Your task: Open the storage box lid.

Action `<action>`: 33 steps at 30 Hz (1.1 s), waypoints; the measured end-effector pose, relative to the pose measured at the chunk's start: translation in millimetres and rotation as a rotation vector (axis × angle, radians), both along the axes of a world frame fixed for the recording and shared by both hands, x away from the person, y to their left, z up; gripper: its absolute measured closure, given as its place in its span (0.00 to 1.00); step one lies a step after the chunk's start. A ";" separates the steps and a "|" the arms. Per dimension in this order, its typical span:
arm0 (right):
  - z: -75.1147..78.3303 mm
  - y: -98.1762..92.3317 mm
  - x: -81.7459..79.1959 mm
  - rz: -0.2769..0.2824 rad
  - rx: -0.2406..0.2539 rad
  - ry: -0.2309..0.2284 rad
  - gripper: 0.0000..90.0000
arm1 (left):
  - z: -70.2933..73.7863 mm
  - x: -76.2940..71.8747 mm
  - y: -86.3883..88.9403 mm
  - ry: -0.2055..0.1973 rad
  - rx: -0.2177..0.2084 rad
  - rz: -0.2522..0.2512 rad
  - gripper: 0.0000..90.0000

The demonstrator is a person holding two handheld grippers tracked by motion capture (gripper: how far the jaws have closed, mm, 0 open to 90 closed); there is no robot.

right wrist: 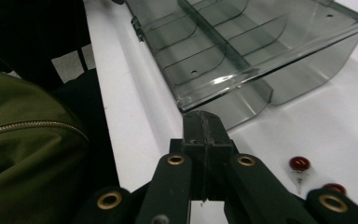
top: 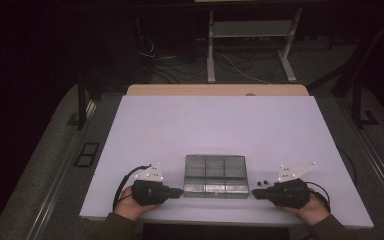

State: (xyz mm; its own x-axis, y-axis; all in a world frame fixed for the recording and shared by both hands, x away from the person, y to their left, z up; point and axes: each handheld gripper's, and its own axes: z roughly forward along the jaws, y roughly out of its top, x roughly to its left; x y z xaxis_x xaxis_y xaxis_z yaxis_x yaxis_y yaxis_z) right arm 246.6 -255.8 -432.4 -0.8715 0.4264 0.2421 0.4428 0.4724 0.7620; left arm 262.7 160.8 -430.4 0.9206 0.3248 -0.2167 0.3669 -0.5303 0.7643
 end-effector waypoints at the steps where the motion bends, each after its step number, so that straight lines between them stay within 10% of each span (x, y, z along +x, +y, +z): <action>1: 0.0 0.9 -0.1 0.004 -0.001 0.003 0.99 | 0.0 0.0 0.0 0.000 0.000 0.000 0.99; 33: -0.4 7.0 -0.1 0.011 -0.018 -0.004 0.99 | 0.1 1.4 -0.1 0.004 -0.002 -0.005 0.99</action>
